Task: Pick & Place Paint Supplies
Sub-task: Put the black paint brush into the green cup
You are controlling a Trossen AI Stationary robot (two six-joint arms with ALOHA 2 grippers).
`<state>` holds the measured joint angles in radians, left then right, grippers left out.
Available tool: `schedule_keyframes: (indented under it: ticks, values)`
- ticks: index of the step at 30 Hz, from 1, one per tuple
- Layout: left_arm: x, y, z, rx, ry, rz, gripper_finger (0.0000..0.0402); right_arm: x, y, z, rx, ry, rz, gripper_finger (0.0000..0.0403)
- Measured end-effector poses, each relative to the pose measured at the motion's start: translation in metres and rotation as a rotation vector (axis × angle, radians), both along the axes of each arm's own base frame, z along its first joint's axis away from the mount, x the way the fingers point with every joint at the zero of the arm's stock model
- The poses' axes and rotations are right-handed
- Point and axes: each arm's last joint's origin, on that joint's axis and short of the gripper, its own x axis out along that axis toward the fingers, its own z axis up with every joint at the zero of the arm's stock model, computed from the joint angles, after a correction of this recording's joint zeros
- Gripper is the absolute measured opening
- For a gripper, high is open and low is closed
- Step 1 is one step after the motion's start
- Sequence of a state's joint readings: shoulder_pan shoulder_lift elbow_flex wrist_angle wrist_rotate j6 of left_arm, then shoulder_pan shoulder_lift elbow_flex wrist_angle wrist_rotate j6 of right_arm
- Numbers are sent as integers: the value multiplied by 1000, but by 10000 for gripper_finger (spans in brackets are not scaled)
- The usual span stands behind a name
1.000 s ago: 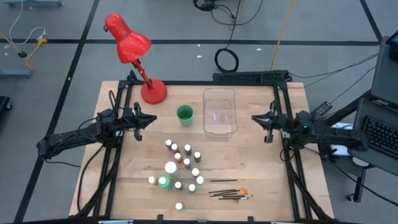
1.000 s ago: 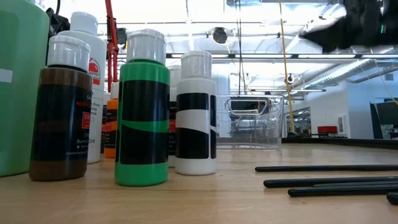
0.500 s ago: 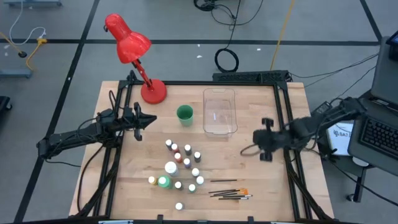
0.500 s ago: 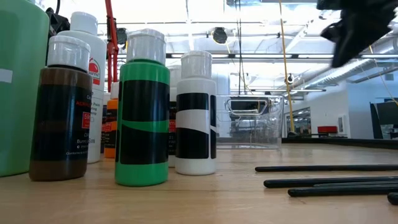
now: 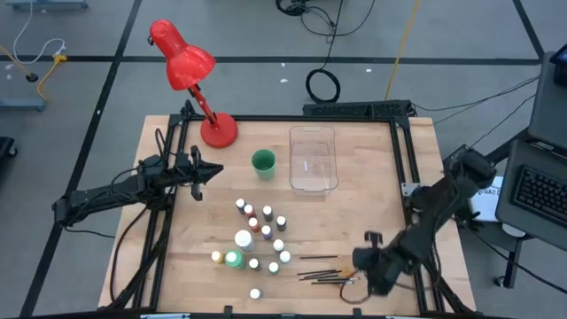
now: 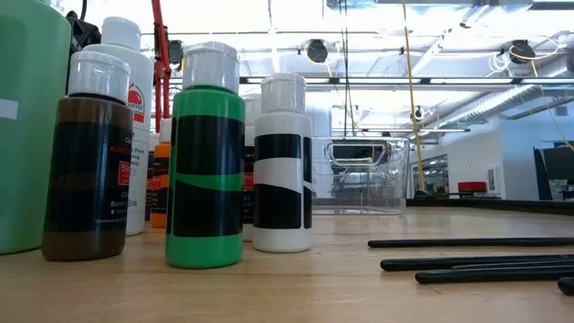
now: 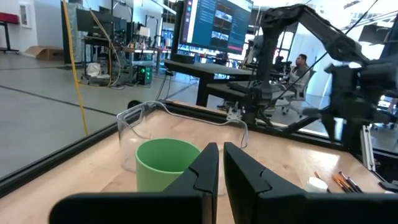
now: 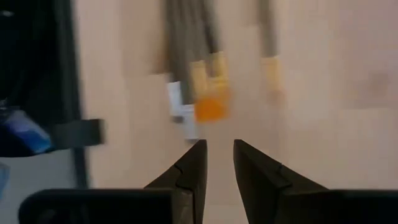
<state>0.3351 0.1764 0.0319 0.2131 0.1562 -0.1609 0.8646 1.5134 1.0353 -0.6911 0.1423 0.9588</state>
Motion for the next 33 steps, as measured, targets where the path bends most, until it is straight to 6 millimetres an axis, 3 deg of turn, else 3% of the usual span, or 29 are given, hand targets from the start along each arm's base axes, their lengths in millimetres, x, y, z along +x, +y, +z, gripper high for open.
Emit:
schedule_keyframes:
  ticks: [9, 22, 33]
  values:
    - [0, 0, 0, 0, 0, 0, 26, 8, 22, -19, 3, -43, 12, 88]
    - [0, 0, 0, 0, 1, 0, 26, 9, 28, -53, -7, 155, -43, 149]
    - [0, 0, 0, 0, 1, 0, 26, 10, 31, -65, -72, 133, 11, 135]
